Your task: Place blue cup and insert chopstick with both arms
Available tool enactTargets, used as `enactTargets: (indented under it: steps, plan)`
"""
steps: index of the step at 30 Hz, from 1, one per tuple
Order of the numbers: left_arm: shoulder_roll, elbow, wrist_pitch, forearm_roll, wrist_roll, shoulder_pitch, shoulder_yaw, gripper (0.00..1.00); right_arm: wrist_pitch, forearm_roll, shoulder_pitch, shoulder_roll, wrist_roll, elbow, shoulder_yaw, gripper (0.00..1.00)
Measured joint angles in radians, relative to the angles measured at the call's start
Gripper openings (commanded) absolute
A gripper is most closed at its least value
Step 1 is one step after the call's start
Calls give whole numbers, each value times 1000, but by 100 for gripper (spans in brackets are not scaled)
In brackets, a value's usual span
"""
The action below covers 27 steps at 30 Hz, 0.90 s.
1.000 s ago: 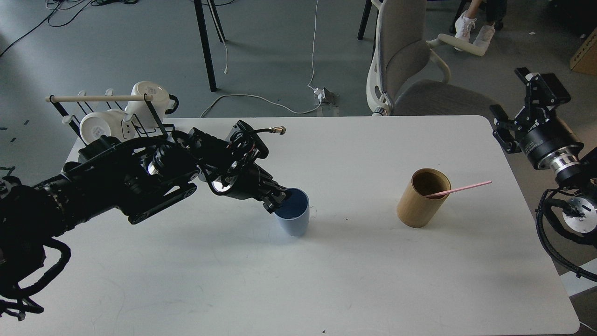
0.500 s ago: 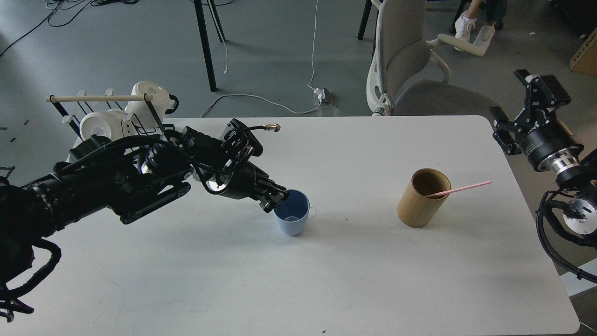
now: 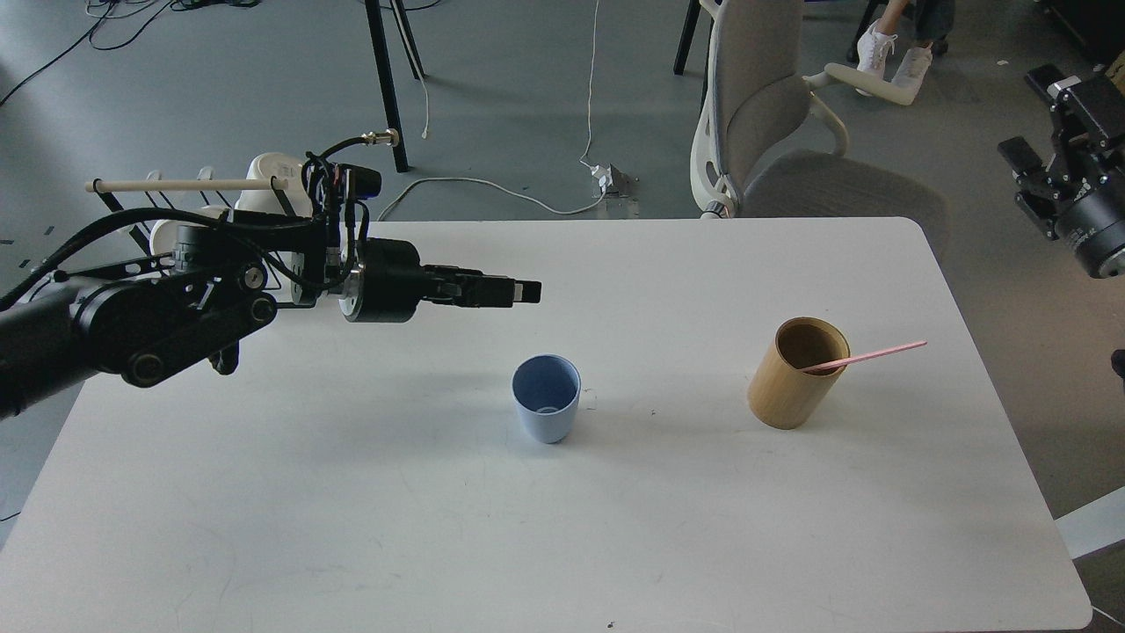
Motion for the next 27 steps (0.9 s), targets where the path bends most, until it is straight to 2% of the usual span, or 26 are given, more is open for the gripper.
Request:
enactTargets:
  steps: [6,8,13,17,22,27]
  plan:
    - [12,-2,8,-254,0,48,-117,94,-288,-401,-88,-139,0,220,-54,96]
    - [9,-11,10,-288,0,73,-165,94,-325,-526,-126,-152,0,249,-95,96]
    - [-1,-46,13,-305,0,133,-218,94,-339,-672,-216,-130,0,177,-151,94]
    - [-5,-48,14,-305,0,162,-220,94,-339,-687,-261,-25,0,80,-154,93]
    - [-17,-49,14,-305,0,176,-220,95,-339,-691,-283,67,0,39,-150,92]
    - [-19,-42,14,-304,0,180,-221,95,-339,-705,-289,121,0,-15,-157,81]
